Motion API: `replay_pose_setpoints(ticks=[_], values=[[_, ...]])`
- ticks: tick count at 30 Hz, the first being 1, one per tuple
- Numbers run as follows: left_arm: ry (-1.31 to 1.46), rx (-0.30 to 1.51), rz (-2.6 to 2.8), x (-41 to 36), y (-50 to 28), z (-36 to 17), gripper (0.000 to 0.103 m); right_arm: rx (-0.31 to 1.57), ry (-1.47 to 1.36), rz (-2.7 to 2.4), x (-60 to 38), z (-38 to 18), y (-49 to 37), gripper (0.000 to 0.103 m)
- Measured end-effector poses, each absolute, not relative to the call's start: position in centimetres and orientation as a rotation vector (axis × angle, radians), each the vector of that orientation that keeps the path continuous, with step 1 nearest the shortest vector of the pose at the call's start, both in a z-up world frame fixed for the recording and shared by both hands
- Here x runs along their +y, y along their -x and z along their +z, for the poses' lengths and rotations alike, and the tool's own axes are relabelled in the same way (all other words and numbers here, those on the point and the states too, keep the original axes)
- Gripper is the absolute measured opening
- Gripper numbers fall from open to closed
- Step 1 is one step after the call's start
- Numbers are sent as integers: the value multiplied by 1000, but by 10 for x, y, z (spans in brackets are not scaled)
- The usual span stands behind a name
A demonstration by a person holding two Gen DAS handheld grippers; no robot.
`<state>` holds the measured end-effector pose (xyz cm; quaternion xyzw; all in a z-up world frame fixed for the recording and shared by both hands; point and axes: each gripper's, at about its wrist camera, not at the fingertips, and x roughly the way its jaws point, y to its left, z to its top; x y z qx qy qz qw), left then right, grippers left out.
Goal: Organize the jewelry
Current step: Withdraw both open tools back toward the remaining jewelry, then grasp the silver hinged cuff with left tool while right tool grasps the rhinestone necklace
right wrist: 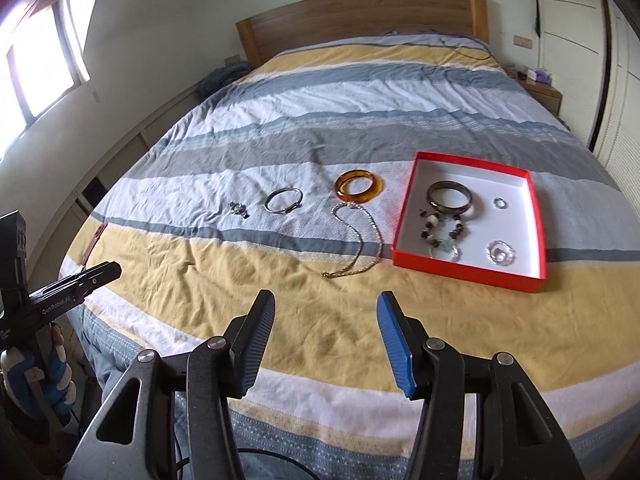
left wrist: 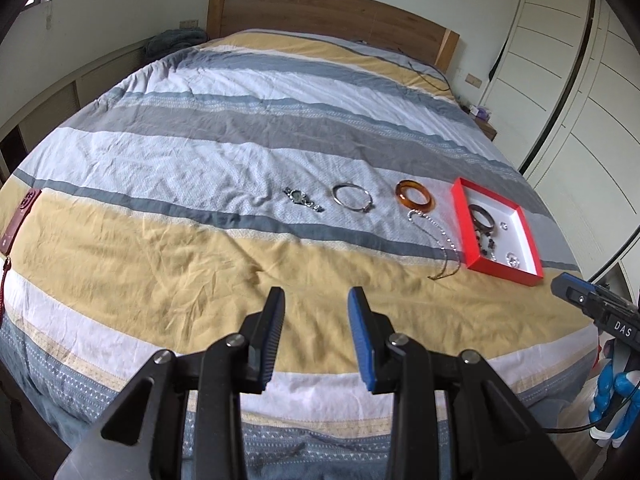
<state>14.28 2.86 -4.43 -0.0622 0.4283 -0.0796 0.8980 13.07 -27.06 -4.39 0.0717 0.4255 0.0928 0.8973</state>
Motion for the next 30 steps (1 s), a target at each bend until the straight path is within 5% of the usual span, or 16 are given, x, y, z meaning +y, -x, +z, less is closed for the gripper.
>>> replay_pose_setpoints(ticks=[17, 30], values=[[161, 1012, -110, 34, -260, -113, 31, 1054, -62, 250, -248, -122, -286, 54], [159, 1028, -110, 22, -320, -139, 31, 1137, -7, 238, -250, -174, -363, 65]])
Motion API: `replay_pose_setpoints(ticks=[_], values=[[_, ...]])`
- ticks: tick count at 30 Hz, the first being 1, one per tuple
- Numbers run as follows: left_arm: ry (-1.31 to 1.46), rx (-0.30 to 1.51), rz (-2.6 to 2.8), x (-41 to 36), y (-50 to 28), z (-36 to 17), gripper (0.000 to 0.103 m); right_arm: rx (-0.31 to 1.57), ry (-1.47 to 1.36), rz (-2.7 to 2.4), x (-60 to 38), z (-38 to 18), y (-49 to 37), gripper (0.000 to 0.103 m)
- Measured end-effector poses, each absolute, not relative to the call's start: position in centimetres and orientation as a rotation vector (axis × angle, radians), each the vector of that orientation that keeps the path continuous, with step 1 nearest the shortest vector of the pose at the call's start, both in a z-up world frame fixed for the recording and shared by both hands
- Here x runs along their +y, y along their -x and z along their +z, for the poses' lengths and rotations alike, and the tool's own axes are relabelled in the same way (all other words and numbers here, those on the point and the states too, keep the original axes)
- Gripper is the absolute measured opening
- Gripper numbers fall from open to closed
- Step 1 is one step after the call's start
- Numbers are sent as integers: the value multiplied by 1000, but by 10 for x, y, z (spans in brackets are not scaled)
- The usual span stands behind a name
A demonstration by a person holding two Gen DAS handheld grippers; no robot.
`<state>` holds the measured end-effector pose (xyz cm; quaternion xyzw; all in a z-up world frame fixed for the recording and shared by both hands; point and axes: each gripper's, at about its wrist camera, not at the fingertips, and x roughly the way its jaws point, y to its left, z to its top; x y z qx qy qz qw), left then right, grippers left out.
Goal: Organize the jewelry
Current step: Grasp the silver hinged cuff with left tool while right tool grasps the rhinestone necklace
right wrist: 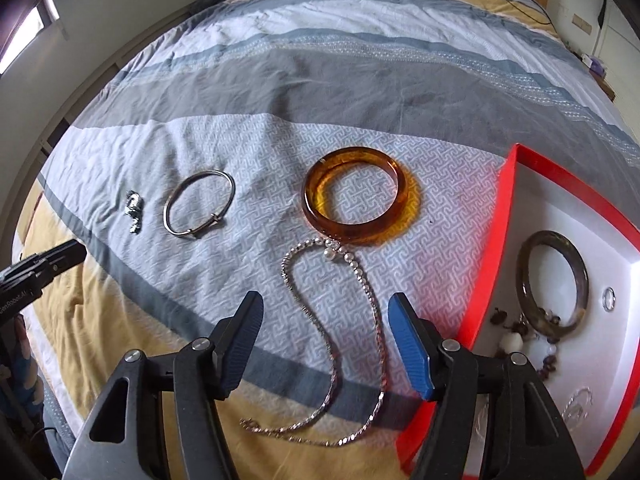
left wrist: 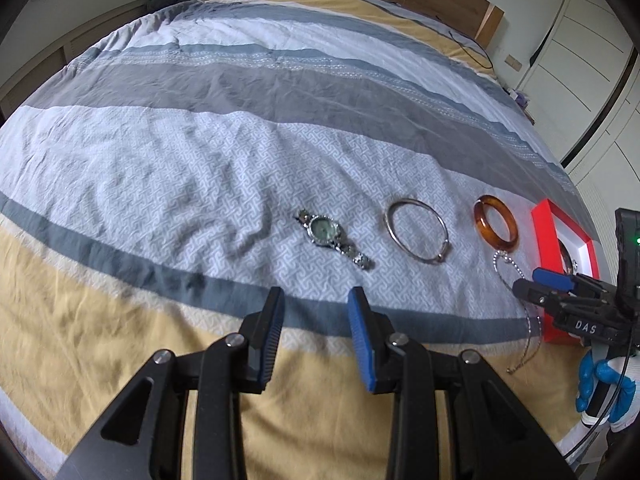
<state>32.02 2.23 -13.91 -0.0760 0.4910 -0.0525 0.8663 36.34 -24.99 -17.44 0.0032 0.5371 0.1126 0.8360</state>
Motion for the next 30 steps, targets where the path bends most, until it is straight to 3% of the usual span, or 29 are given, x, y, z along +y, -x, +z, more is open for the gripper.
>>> replay_pose_setpoints(ticks=[13, 23, 30], values=[[149, 1014, -197, -10, -346, -138, 31, 1169, 105, 264, -231, -195, -378, 66], [113, 1058, -249, -53, -394, -148, 31, 1195, 152, 273, -238, -197, -383, 39], [7, 1182, -231, -71, -425, -180, 31, 1208, 192, 284, -240, -197, -383, 34]])
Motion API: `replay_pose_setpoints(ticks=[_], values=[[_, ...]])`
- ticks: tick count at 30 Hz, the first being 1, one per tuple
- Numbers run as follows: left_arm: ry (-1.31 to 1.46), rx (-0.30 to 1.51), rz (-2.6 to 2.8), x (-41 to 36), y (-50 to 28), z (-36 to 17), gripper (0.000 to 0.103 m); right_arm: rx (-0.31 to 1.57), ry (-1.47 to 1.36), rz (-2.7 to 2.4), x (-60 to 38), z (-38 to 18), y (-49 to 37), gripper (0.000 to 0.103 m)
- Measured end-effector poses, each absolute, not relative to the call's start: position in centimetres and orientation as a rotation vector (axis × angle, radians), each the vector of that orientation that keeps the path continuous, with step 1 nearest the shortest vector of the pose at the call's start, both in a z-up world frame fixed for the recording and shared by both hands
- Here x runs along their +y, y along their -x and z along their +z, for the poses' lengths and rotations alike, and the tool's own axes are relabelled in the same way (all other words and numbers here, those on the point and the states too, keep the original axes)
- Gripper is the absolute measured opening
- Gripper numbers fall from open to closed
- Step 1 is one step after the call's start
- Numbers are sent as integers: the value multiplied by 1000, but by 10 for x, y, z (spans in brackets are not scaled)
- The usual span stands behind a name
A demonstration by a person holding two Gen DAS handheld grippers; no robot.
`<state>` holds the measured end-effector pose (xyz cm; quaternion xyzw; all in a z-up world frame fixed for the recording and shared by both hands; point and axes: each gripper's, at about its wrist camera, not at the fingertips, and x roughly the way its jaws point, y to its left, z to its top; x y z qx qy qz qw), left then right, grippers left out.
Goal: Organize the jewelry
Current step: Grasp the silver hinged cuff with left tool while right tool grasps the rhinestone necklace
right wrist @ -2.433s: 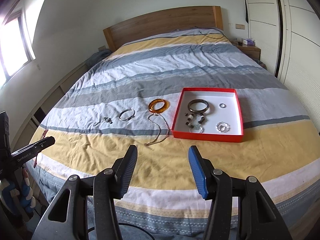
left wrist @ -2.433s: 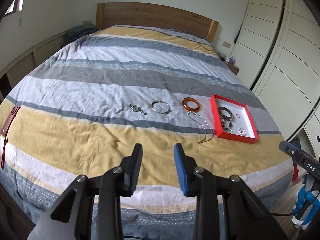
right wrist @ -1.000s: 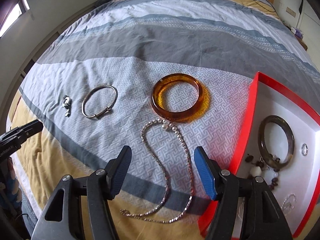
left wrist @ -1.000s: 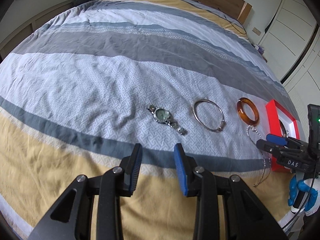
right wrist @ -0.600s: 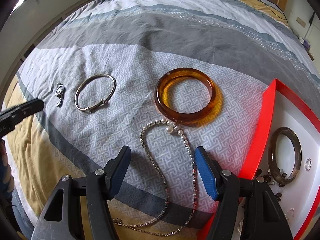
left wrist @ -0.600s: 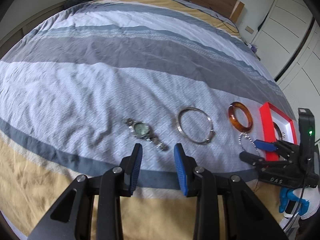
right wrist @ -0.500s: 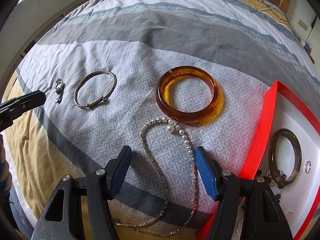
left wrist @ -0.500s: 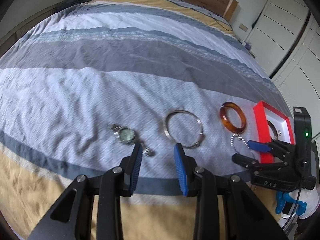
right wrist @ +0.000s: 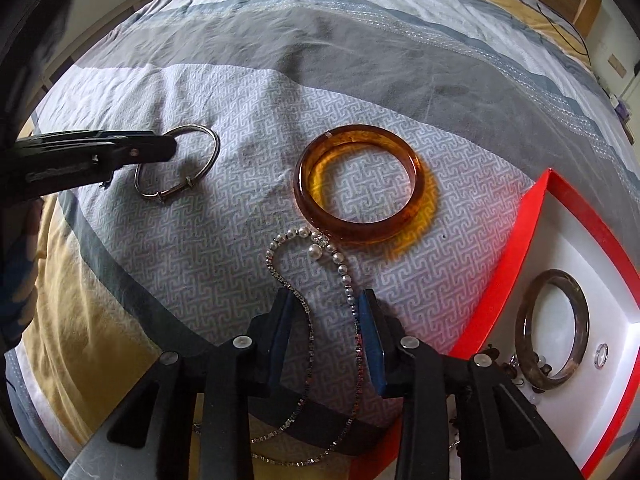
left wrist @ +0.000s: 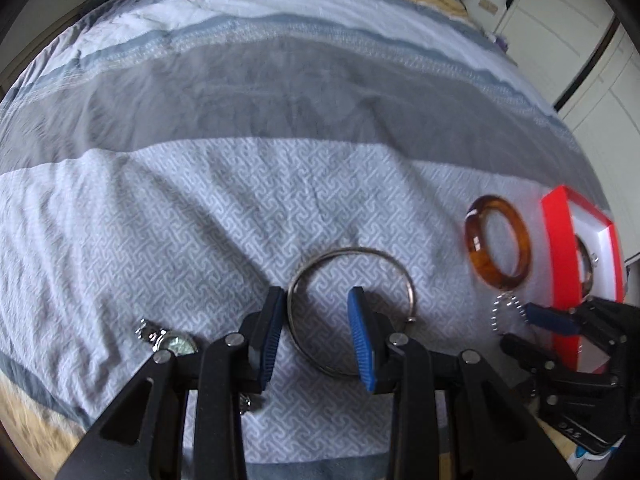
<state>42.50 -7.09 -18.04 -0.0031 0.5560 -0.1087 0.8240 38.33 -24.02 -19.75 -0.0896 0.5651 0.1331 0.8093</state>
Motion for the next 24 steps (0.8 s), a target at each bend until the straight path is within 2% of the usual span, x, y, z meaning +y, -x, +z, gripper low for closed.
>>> replay_pose_setpoints(ticks=[7, 9, 10, 13, 15, 18, 24], values=[[-73, 1191, -232, -84, -432, -186, 30, 1241, 198, 295, -241, -198, -383, 32], [-86, 1184, -234, -85, -432, -187, 29, 1252, 196, 295, -241, -198, -383, 29], [-94, 1178, -234, -86, -432, -187, 29, 1256, 197, 295, -240, -198, -383, 23], [-121, 1163, -239, -90, -431, -186, 19, 1260, 205, 292, -239, -198, -381, 14], [-133, 1155, -249, -97, -435, -186, 8, 1249, 204, 285, -240, -196, -380, 8], [-167, 1134, -248, -102, -433, -184, 5, 1216, 193, 274, -242, -194, -375, 6], [-128, 1090, -225, -92, -427, -171, 4, 1112, 120, 335, -245, -177, -362, 6]])
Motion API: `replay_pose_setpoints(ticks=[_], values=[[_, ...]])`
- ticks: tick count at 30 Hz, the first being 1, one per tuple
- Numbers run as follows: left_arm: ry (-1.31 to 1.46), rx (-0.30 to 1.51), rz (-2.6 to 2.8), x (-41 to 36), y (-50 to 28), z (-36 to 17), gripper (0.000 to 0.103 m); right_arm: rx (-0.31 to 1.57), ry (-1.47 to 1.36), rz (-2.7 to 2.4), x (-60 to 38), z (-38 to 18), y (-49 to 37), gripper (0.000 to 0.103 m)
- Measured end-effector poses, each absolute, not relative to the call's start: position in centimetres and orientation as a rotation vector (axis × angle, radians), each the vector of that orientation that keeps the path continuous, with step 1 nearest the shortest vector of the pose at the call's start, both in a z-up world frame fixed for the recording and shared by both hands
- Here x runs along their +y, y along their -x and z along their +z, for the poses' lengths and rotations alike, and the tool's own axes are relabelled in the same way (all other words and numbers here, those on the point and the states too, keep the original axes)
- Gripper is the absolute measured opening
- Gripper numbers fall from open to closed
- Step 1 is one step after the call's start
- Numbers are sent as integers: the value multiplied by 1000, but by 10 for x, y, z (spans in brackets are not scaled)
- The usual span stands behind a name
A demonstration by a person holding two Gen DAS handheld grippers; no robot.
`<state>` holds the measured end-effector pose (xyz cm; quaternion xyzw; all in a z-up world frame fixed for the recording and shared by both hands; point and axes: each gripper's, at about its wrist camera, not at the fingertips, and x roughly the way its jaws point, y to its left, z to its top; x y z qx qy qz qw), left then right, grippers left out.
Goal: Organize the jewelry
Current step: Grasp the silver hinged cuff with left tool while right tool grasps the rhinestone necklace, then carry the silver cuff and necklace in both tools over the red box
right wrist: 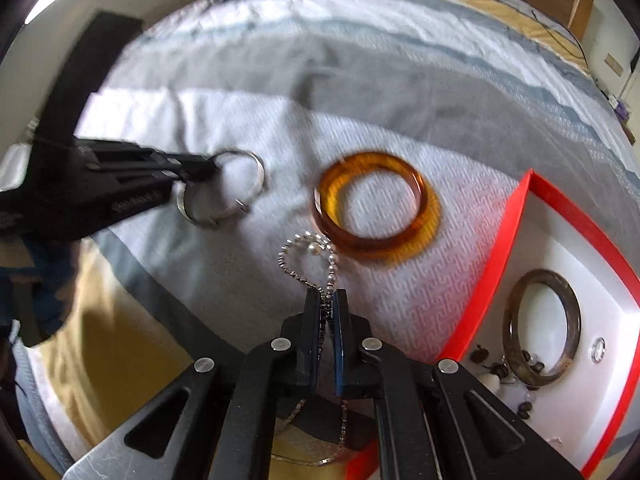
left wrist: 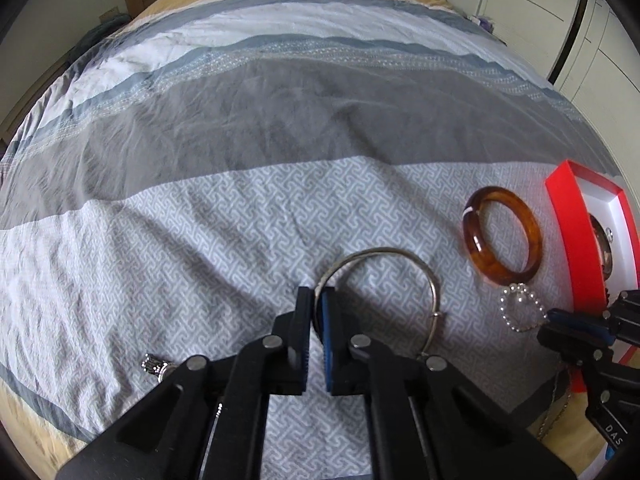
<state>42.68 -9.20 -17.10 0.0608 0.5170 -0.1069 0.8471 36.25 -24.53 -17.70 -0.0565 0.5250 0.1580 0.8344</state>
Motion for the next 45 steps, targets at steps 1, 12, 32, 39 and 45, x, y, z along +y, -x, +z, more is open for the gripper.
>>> replay_pose_setpoints(ticks=[1, 12, 32, 39, 45], values=[[-124, 1083, -222, -91, -426, -169, 4, 1100, 122, 341, -244, -174, -361, 6], [-80, 1006, -214, -81, -408, -122, 4, 981, 81, 370, -237, -127, -341, 6], [-121, 793, -323, -136, -336, 20, 4, 722, 54, 269, -280, 13, -270, 5], [-149, 772, -429, -203, -319, 28, 4, 691, 41, 192, -324, 30, -251, 5], [-198, 807, -481, -259, -321, 1, 4, 701, 12, 125, -367, 21, -253, 5]])
